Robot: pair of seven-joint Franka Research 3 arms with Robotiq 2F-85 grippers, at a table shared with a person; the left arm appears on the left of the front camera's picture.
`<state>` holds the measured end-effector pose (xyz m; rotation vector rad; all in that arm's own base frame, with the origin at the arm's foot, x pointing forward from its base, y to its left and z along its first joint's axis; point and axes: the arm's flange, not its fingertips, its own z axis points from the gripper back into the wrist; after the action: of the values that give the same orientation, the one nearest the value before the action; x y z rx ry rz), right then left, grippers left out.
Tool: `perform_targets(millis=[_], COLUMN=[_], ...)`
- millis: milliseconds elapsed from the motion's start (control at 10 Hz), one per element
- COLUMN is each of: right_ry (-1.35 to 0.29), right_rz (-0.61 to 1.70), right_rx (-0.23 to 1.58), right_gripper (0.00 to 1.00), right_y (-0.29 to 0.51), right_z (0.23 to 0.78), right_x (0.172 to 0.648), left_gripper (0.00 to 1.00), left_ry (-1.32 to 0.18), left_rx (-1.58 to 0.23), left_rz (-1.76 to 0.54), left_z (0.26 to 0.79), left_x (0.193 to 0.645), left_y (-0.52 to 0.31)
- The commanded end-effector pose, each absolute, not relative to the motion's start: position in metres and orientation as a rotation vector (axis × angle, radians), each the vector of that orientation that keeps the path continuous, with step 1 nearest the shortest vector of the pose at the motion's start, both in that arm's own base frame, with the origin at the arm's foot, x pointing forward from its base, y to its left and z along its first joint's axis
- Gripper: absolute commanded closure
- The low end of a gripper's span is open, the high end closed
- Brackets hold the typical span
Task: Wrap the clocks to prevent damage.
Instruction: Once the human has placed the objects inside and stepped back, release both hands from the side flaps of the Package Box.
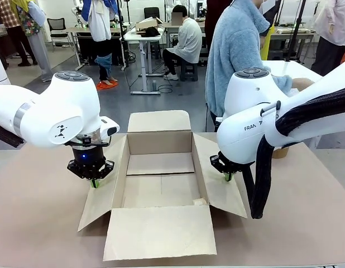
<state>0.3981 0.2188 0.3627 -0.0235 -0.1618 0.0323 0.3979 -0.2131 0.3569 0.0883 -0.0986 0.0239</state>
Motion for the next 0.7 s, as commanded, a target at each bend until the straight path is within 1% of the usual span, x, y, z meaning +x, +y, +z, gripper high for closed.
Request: perform_targets(millis=[0, 600], right_ry=[-0.158, -0.158], right_rz=[0.03, 0.03], right_rx=[-0.026, -0.026], right_gripper=[0.99, 0.99], right_y=[0.2182, 0.2182], right_z=[0.362, 0.362], right_x=[0.3979, 0.3979], left_gripper=[1.0, 1.0], left_ry=[-0.103, -0.103], left_rx=[0.096, 0.096], left_rz=[0.014, 0.014], left_z=[0.3561, 0.3561], left_x=[0.3976, 0.3976], left_y=[-0.2132, -0.2132])
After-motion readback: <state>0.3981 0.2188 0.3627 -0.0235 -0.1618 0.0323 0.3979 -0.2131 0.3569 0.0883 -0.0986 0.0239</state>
